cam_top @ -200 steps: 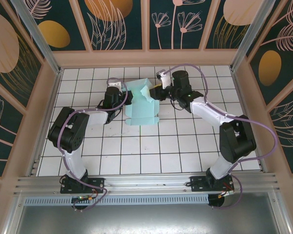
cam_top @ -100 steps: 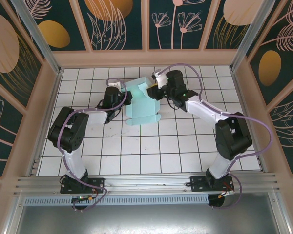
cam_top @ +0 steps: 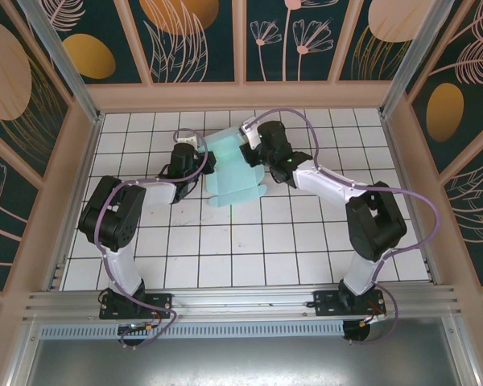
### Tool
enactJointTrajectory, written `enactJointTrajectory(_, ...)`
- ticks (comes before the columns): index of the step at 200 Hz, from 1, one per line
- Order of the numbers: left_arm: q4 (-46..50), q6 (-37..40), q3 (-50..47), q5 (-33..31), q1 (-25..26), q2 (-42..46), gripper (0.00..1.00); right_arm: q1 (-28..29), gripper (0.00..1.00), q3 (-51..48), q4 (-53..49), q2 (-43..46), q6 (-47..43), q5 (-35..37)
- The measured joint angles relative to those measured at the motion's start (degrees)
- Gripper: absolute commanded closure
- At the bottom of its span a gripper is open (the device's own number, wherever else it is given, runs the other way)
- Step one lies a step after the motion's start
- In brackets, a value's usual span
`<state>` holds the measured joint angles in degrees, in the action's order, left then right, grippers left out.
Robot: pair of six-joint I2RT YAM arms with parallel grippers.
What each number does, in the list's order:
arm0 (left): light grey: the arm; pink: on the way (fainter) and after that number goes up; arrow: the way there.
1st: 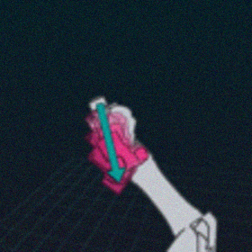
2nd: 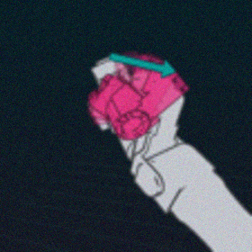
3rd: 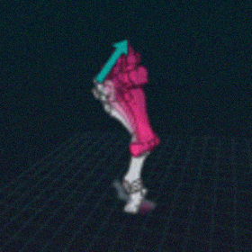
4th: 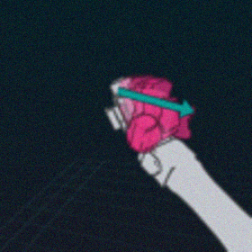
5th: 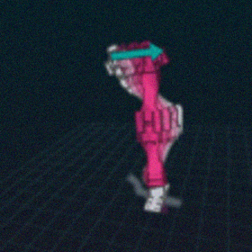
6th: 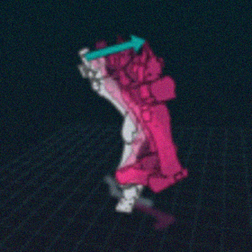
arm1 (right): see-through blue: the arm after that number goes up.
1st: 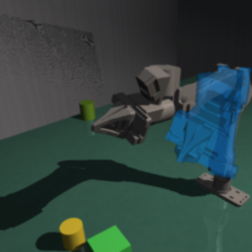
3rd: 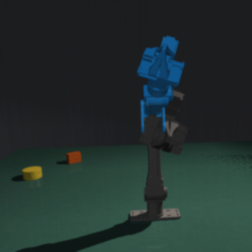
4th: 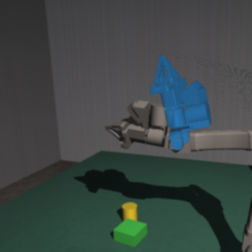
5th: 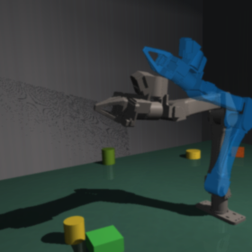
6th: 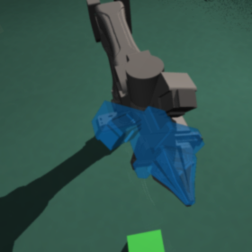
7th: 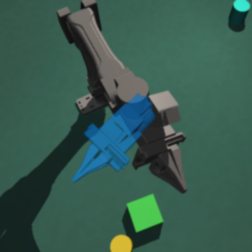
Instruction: Fold the paper box
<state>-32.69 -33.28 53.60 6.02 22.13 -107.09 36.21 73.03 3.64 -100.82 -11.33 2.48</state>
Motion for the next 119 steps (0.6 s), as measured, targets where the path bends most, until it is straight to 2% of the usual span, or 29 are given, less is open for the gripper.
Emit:
enactJointTrajectory(37, 0.35, -0.2, 0.0, -0.07, -0.09, 0.0, 1.0, 2.84, 0.85, 0.02, 2.73, -1.36, -2.34, 9.55)
enactJointTrajectory(119, 0.35, -1.07, 0.0, -0.04, -0.09, 0.0, 1.0, 7.39, 0.85, 1.25, 8.31, -5.84, -8.74, 27.15)
